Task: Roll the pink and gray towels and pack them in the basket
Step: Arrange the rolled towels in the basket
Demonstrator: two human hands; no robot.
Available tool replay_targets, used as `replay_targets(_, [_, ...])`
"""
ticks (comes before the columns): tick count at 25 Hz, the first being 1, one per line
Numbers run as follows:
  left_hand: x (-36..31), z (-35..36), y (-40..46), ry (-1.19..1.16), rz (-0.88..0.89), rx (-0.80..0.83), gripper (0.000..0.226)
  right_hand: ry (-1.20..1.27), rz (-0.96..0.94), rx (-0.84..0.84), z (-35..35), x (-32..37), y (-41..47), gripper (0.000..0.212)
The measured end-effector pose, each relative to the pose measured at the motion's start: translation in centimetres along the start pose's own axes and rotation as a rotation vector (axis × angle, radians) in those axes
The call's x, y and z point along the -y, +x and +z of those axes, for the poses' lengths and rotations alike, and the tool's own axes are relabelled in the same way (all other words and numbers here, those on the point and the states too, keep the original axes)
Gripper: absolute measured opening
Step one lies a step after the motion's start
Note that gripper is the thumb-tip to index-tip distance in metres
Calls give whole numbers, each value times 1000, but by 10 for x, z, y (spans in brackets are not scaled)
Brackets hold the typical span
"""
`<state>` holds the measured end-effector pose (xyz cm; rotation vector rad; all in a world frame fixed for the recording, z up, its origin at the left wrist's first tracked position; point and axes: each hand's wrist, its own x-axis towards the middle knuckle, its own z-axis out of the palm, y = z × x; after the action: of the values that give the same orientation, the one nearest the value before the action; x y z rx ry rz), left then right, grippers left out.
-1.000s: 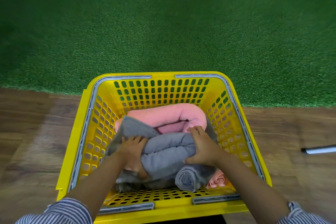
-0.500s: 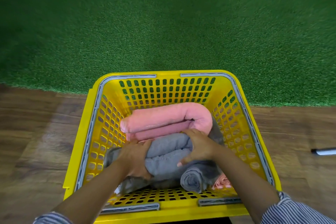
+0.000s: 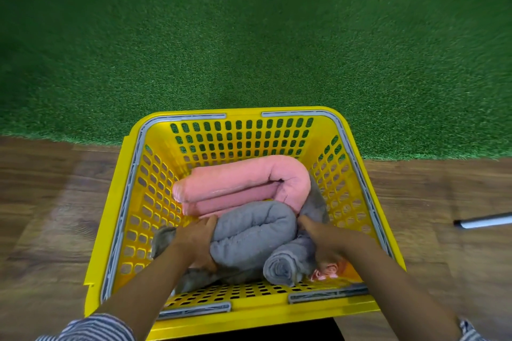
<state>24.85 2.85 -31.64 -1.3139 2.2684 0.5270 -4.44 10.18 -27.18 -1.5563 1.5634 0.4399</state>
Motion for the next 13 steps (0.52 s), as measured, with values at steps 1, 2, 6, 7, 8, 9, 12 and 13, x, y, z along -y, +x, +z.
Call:
replay_targets(1, [0,1,0,-6,-2,4,99,-53,-57,-72,2,1,-2,80])
replay_targets(2, [0,1,-1,-11,-5,9,99,-90,-123,-156,3,1,-3,64])
replay_targets(6, [0,1,-1,-10,4,17,100,99,-217,-329,-19,13,-29,30])
replay_targets(7, [0,1,0,12,16,22,101,223,-207,-396,-31,17,-37,31])
replay_targets(8, [-1,1,0,37,38,25,101,322,-228,-481,-45,19,-43,35])
replay_targets(9, [-1,2,0,59,68,32,101,351,-267,-564,-58,20,-46,39])
replay_targets(12, [0,2,-3,46,151,66,114,142,-298,-631,-68,35,-36,44])
replay_targets(13, [2,-3,-7,-8,150,93,123,15,-269,-618,-59,42,-29,46])
